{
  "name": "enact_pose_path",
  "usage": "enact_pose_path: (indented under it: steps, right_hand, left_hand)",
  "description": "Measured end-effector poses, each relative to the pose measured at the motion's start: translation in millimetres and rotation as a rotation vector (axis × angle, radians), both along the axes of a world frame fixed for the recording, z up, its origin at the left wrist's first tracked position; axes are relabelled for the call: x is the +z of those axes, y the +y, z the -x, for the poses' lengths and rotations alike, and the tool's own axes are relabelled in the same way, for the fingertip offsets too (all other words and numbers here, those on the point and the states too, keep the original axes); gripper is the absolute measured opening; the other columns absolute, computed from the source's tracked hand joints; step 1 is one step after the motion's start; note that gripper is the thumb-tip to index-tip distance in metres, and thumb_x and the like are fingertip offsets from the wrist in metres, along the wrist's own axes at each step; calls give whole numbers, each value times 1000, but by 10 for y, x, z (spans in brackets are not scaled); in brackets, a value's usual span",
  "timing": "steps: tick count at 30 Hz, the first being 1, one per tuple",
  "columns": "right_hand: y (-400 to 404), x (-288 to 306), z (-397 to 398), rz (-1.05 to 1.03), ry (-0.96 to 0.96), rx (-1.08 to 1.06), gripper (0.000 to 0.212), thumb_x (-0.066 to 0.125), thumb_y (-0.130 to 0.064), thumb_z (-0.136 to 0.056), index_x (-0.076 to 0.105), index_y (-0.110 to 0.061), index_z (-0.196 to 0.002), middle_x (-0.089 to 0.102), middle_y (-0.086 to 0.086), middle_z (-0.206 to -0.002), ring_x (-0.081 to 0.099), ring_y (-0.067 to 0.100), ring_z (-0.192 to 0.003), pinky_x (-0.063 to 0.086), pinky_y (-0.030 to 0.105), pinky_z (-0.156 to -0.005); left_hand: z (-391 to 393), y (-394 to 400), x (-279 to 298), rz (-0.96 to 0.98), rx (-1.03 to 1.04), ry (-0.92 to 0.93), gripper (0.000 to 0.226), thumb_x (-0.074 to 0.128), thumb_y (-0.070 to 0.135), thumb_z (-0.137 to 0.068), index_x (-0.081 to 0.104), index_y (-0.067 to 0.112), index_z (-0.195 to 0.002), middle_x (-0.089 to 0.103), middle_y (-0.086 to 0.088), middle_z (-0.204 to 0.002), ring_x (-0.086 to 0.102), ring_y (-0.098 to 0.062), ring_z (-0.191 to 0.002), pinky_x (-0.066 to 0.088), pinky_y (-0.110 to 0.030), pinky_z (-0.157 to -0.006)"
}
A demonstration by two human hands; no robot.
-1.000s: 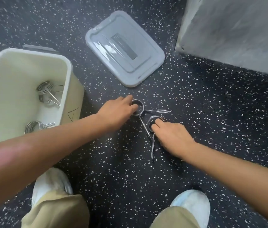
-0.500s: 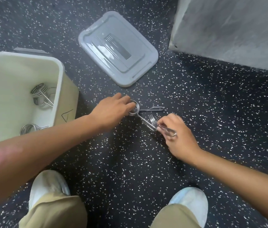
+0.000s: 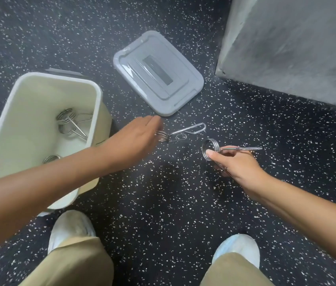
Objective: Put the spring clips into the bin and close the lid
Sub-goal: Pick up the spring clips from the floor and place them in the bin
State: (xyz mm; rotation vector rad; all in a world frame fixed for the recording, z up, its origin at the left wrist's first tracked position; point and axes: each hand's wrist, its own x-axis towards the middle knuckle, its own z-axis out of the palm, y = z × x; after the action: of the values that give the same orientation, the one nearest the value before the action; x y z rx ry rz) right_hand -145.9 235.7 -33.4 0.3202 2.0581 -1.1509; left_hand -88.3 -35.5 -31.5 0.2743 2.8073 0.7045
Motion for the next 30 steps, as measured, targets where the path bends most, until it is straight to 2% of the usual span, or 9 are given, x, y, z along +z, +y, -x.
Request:
enact_pose_path:
  steps: [3, 6, 9, 13, 16, 19, 22, 28, 30]
  right_hand:
    - [-70, 117, -35, -68, 18, 12, 30, 85, -37, -77, 72, -10, -77, 63, 0, -70, 54, 13, -64, 45, 30, -69]
    - [-174, 190, -69, -150, 47, 138, 26, 72, -44, -78, 67, -20, -72, 59, 1, -62, 47, 16, -58, 39, 32, -62]
    - [-291, 250, -79, -196, 54, 214, 35, 53, -42, -87, 67, -12, -78, 71, 16, -68, 51, 18, -54, 42, 35, -62]
    - [-401, 280, -78, -214, 17, 279, 45, 37, -42, -91, 65, -7, -85, 69, 11, -72, 61, 25, -66, 52, 46, -71]
    - [-526, 278, -91, -265, 58, 367, 51, 29, -35, -96, 65, 1, -94, 73, 20, -84, 62, 33, -72, 52, 49, -82]
    - [-678, 305, -130, -275, 114, 427, 46, 28, -24, -100, 63, 5, -91, 70, 16, -83, 62, 33, -74, 50, 49, -81]
    - [-832, 296, -169, -255, 114, 428, 41, 31, -24, -99, 67, -8, -86, 74, 8, -83, 65, 29, -72, 51, 43, -76]
    - [-1106, 312, -266, -183, 181, 438, 46, 36, -30, -104, 73, -12, -83, 78, 1, -77, 75, 20, -69, 53, 30, -74]
    - [-1183, 319, -297, -170, 203, 452, 47, 37, -32, -105, 72, -14, -80, 78, 1, -77, 75, 18, -69, 53, 33, -76]
  left_hand:
    - [-53, -118, 231, -11, 38, 42, 13, 40, 26, -99, 44, 16, -108, 56, -6, -100, 50, -28, -89, 43, -47, -81]
    - [-115, -264, 489, -18, 87, 96, 10, 43, 23, -99, 46, 17, -107, 58, -5, -99, 50, -26, -89, 41, -43, -79]
    - [-208, -450, 697, -24, 163, 96, 12, 47, 17, -98, 45, 18, -111, 56, -1, -102, 48, -21, -88, 38, -38, -73]
    - [-355, -719, 935, -2, 269, 121, 19, 47, 18, -98, 47, 19, -117, 52, 3, -97, 47, -23, -82, 33, -37, -67]
    - [-491, -954, 1077, 38, 317, 123, 21, 45, 21, -96, 51, 17, -116, 53, 0, -94, 47, -25, -77, 34, -38, -63]
    - [-644, -1197, 1131, 94, 316, 131, 19, 44, 25, -98, 50, 22, -116, 57, 0, -101, 54, -24, -78, 43, -42, -64]
    - [-784, -1440, 1144, 100, 318, 140, 18, 46, 24, -98, 50, 22, -115, 63, -4, -105, 59, -30, -81, 51, -48, -69]
    - [-982, -1839, 1033, 147, 323, 110, 16, 49, 15, -97, 52, 24, -111, 61, 2, -87, 58, -26, -74, 49, -42, -65]
    - [-1030, -1956, 962, 177, 332, 75, 16, 49, 15, -98, 53, 26, -109, 62, 5, -86, 58, -25, -73, 49, -40, -63]
